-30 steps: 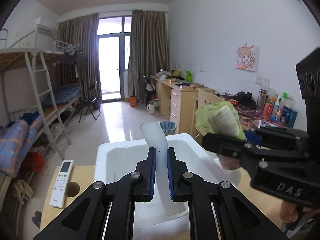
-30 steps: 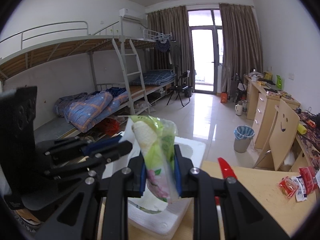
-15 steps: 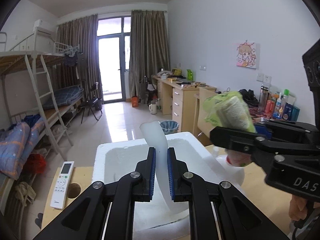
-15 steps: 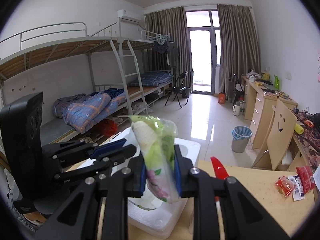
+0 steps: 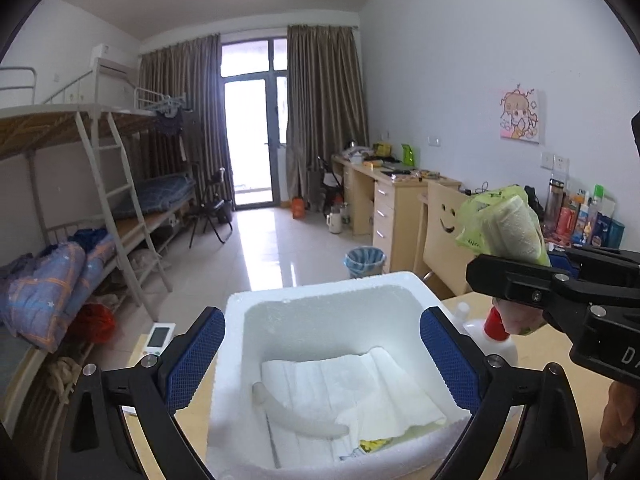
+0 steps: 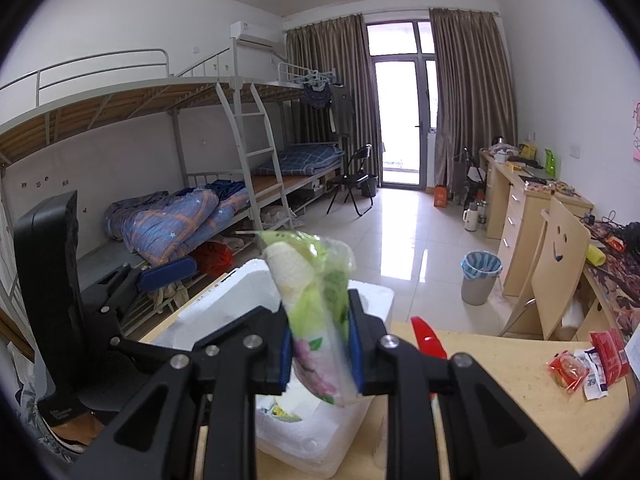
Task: Organize soft objects
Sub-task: 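Lower the wrapped soap into the foam box and open the right gripper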
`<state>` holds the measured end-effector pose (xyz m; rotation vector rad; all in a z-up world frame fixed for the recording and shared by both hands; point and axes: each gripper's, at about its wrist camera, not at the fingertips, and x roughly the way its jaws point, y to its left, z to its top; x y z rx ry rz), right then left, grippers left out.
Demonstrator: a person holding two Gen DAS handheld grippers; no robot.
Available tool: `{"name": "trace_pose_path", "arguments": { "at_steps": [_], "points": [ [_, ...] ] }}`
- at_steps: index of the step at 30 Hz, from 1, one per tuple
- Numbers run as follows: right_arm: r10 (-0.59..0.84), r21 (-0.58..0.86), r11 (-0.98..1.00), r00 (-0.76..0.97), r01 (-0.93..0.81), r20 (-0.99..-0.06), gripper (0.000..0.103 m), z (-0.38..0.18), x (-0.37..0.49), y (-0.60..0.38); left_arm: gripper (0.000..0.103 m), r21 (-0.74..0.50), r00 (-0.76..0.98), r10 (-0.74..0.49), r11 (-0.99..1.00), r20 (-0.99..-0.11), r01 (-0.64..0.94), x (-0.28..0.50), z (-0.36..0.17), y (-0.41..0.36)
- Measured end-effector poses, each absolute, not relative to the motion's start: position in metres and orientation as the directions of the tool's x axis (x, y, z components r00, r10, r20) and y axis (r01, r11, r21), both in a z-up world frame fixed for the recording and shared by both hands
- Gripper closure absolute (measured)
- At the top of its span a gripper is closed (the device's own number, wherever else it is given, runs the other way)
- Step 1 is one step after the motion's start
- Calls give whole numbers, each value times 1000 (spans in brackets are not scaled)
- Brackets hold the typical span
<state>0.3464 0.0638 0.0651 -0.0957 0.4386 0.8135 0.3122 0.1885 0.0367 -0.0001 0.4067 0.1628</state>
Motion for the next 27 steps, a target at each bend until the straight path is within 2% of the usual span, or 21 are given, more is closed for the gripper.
{"name": "trace_pose_path", "arguments": {
  "at_steps": [13,27],
  "points": [
    [697,85,664,573,-743,-431,76,66,348,69,5,54,898,229,973,-377,-226,293,42,197],
    [733,84,601,506,-795,-455,76,61,342,99,4,46,845,401,910,-355,-412,242,44,241]
  ]
}}
